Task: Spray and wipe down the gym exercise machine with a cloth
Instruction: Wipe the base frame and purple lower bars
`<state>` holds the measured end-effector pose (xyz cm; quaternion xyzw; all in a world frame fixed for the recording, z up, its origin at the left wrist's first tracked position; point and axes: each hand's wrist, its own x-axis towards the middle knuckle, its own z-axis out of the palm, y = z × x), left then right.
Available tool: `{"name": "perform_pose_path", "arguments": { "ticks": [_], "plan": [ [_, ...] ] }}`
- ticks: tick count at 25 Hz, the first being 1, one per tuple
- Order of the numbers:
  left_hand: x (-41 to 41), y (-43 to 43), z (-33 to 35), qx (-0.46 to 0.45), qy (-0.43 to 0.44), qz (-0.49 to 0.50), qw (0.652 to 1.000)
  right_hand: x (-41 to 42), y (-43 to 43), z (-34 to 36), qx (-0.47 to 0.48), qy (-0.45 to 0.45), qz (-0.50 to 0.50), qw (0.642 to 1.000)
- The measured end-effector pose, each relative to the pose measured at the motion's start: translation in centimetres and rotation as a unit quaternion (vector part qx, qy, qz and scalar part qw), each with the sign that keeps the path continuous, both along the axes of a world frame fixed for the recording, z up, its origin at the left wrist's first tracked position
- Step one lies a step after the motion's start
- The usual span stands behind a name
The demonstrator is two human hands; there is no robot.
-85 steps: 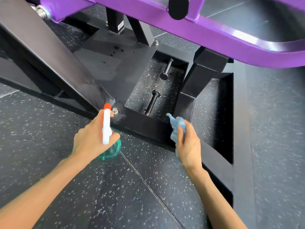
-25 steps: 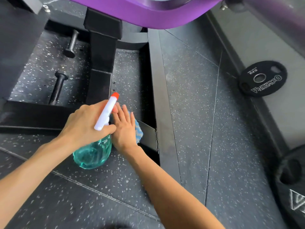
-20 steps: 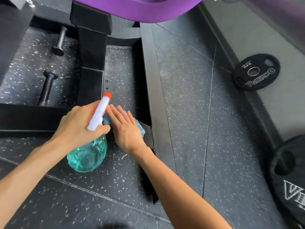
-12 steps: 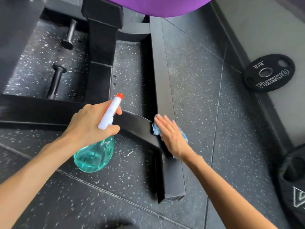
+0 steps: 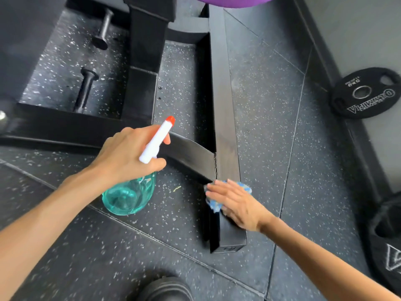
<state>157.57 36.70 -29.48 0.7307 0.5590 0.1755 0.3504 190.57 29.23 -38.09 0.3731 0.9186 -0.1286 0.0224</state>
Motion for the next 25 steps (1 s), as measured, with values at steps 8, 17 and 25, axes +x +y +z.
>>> {"name": "perform_pose_path", "arguments": {
  "ticks": [8, 17, 25],
  "plan": [
    [-1.4, -0.5, 0.9, -0.009, 0.004, 0.012, 1.000, -2.5, -4.5, -0.3, 0.002, 0.002, -0.050, 0.999],
    [-2.6, -1.0, 1.8, -0.015, -0.006, 0.035, 0.999, -5.9, 10.5, -0.9, 0.007, 0.132, -0.435, 0.890],
    [-2.8, -0.5, 2.7, -0.003, -0.029, 0.067, 0.997, -3.3, 12.0, 0.1, 0.110, 0.134, -0.386, 0.906]
  ]
}}
